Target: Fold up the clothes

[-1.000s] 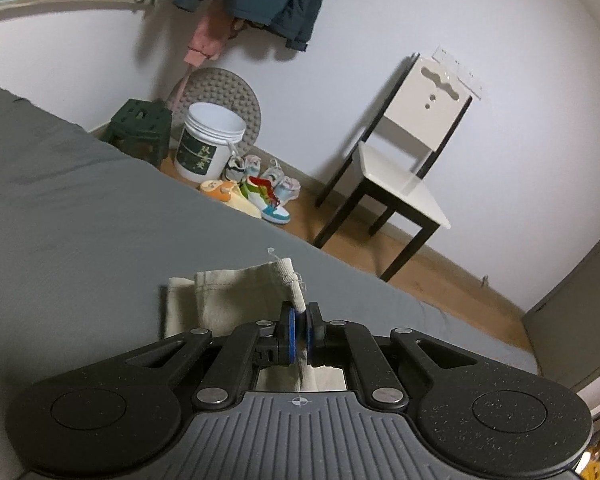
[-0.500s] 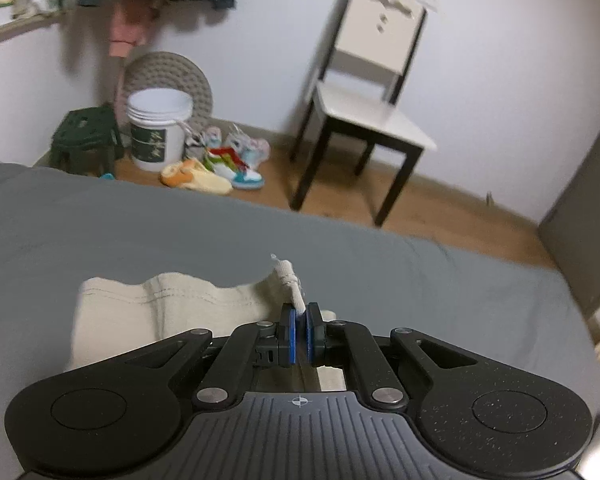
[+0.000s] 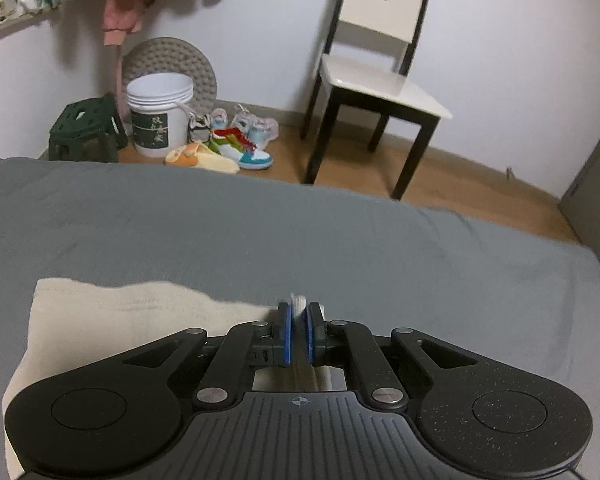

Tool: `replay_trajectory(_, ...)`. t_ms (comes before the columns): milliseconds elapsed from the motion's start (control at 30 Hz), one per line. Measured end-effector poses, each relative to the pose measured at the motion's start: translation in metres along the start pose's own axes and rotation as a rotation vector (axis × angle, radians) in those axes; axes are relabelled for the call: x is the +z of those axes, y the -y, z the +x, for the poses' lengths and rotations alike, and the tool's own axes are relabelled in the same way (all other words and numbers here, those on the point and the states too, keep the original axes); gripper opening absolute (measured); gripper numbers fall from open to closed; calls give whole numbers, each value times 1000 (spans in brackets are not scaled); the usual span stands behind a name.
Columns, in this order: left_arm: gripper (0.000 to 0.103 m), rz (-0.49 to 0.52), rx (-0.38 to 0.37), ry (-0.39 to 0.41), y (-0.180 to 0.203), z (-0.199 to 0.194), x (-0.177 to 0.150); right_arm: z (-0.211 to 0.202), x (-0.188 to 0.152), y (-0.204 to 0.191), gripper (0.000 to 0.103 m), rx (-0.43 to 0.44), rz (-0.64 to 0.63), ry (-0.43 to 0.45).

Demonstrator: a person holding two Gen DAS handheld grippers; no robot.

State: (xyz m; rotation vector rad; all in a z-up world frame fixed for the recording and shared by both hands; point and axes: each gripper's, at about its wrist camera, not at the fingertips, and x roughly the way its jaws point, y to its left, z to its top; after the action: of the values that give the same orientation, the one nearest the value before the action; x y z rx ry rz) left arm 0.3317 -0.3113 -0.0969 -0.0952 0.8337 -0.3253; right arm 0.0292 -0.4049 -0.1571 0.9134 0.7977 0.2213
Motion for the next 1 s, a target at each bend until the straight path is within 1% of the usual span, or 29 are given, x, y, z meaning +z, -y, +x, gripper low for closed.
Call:
replay_trajectory(67,6,-11,-20,1,1,-3,7,1,-1,1,9,5,15,-1)
replay_trajectory(133,13,-11,-38,13,1,-8,14,1,-3,-1,9,6,20,-2)
replay_trajectory(167,21,-2,-59,24,-1,-15,17,1,-4,-2,9,6,23,-2)
replay_trajectory(200,35,7,-78,36,-2,-22,21,1,-5,-2,9,5,23,-2)
replay_trajectory(233,44,16,-91,46,-4,-29,24,2,-6,-2,9,4,24,-3)
replay_trajectory(267,64,22,-96,54,-8,-37,25,2,-7,-2,9,2,24,-3)
replay_trajectory(300,78,31,-102,63,-12,-46,25,3,-8,-2,9,1,24,-4)
replay_trajectory(333,81,40,-110,70,-17,-56,24,3,-8,-3,10,1,30,-3)
replay_trajectory(400,81,67,-143,54,-30,-75,16,2,-8,-3,10,3,48,-5)
replay_trajectory(433,81,84,-167,29,-37,-84,12,1,-8,-2,10,5,56,-6)
replay_trajectory(533,81,132,-216,-18,-64,-119,-15,-1,-7,-2,10,-11,77,-21)
replay_trajectory(600,81,145,-247,-55,-82,-146,-42,-2,-4,-3,10,-34,80,-32)
replay_trajectory(633,81,158,-261,-73,-88,-158,-55,-3,-4,-3,12,-50,87,-32)
replay_trajectory(700,81,204,-292,-94,-97,-188,-86,-8,-2,-4,13,-79,96,-12)
replay_trajectory(733,81,238,-301,-94,-98,-204,-102,-10,0,-3,13,-72,100,0)
replay_trajectory(800,81,366,-291,-76,-95,-233,-133,-15,3,0,13,-48,115,20)
replay_trajectory(867,81,545,-246,-6,-88,-265,-167,-19,5,3,13,-1,121,43)
replay_trajectory(933,81,686,-200,52,-85,-292,-195,-13,8,-1,16,34,95,51)
replay_trajectory(967,81,747,-174,68,-83,-303,-212,-10,9,-3,17,51,82,55)
replay_trajectory(1000,81,784,-158,73,-81,-311,-222,-6,8,-4,18,62,75,49)
